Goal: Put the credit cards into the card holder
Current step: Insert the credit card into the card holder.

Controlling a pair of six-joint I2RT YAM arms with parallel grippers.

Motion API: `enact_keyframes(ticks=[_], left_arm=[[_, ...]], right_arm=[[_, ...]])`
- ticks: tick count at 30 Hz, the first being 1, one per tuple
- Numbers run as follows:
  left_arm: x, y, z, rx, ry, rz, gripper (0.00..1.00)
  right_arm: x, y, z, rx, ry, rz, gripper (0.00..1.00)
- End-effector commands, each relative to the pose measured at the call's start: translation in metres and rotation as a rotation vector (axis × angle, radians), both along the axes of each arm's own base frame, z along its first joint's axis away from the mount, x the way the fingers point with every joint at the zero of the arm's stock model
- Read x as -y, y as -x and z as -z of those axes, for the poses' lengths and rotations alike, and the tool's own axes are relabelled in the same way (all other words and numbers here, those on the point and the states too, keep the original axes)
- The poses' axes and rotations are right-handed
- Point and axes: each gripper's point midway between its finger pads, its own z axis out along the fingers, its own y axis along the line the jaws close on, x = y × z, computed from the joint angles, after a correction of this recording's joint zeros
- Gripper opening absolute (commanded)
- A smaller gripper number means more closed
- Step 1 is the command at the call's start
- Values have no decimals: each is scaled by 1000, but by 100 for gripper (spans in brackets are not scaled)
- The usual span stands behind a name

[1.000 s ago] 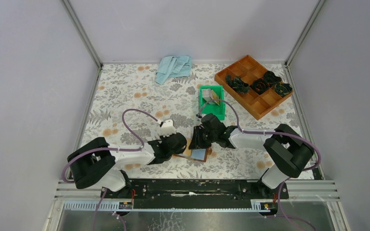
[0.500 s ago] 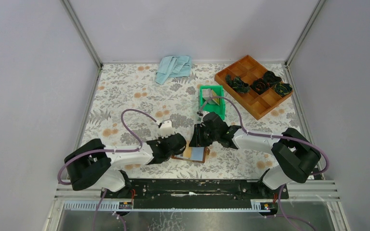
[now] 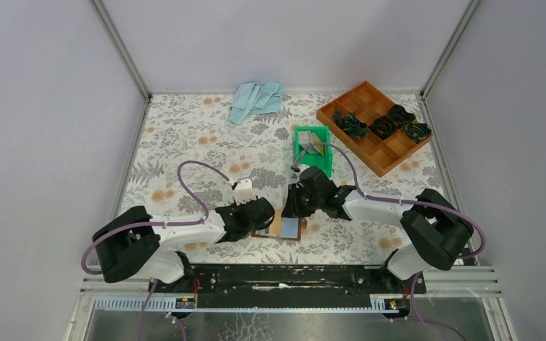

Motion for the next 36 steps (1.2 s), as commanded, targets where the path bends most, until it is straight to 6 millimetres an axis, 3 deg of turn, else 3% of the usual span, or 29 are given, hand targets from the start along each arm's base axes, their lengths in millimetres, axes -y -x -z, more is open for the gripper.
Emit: enact_keyframes(ticks=[1, 5, 11, 23, 36], left_arm=[[-47, 27, 18, -98, -200, 0, 35], [-47, 24, 11, -72, -186, -10, 34], [-46, 26, 16, -89, -201, -4, 32], [-45, 24, 14, -76, -200, -1, 32], [-49, 27, 19, -86, -206, -5, 32]], right_arm=[[6, -2, -1, 55, 37, -6, 22], [6, -1, 3, 51, 58, -15, 16], [-2, 6, 9, 28, 59, -46, 9], [-25, 19, 6, 32, 42, -111, 8], [-36, 27, 15, 9, 45, -137, 8]])
